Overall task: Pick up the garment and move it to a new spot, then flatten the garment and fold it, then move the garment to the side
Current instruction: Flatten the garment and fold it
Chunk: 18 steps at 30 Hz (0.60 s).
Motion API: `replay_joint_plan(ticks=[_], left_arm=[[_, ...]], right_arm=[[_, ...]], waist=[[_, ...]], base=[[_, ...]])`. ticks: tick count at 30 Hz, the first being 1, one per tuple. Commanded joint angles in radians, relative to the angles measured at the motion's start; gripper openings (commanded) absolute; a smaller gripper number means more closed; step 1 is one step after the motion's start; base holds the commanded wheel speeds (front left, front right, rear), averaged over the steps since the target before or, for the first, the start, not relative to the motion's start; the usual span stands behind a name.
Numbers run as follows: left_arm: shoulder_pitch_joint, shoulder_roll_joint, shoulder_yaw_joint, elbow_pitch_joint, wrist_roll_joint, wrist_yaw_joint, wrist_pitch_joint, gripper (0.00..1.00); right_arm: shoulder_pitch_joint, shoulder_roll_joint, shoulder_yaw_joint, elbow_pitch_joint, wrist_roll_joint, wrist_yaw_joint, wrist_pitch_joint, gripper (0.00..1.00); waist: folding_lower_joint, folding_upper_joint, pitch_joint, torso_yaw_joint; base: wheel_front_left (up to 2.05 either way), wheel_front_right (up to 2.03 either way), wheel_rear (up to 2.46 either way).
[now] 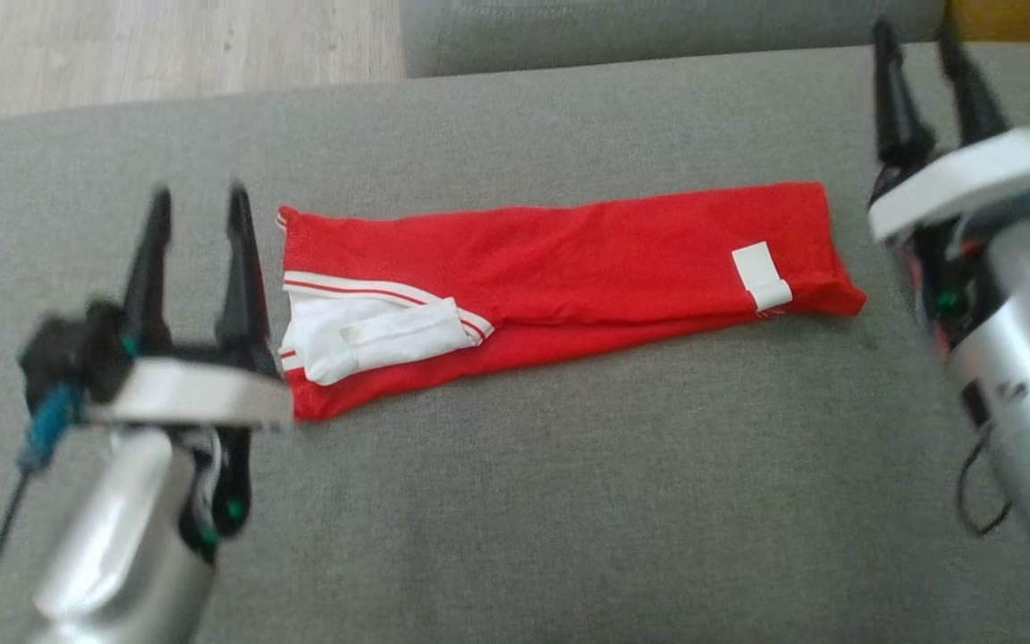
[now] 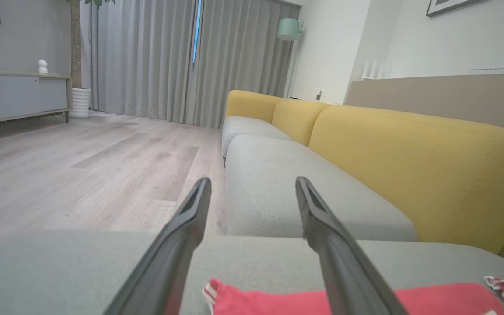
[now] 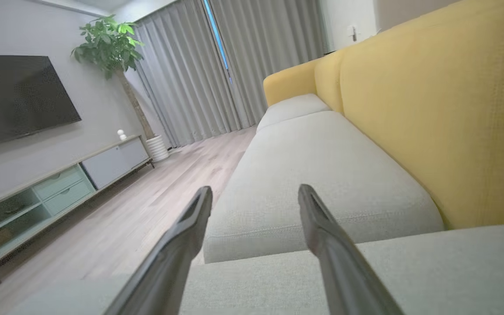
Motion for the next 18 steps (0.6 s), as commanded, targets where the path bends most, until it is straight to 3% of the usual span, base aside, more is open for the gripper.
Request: replay_joint_plan(ticks=[1, 10, 18], left_arm=[[-0.021, 0.013, 0.063, -0.036, 0.018, -0.009, -0.005, 1.0], [0.205, -0.18, 0.257, -0.046, 0.22, -0.121, -0.005, 1.0], [0.246, -0.267, 0.362, -0.027, 0.325, -0.213, -0.005, 1.0]], right_arm=[[0.032, 0.014, -0.011, -0.025, -0.02, 0.002, -0.012, 1.0], [0.388, 0.231, -0.308, -0.24, -0.328, 0.002, -0.016, 1.0], [0.484, 0.271, -0.364, -0.295, -0.42, 0.002, -0.016, 1.0]], waist=[[0.0001, -0.0001, -0.009, -0.002], [0.0001, -0.0001, -0.032, -0.007], [0.0001, -0.0001, -0.017, 0.003]], base=[[0.0, 0.0, 0.0], [0.0, 0.0, 0.0], [0.0, 0.0, 0.0]])
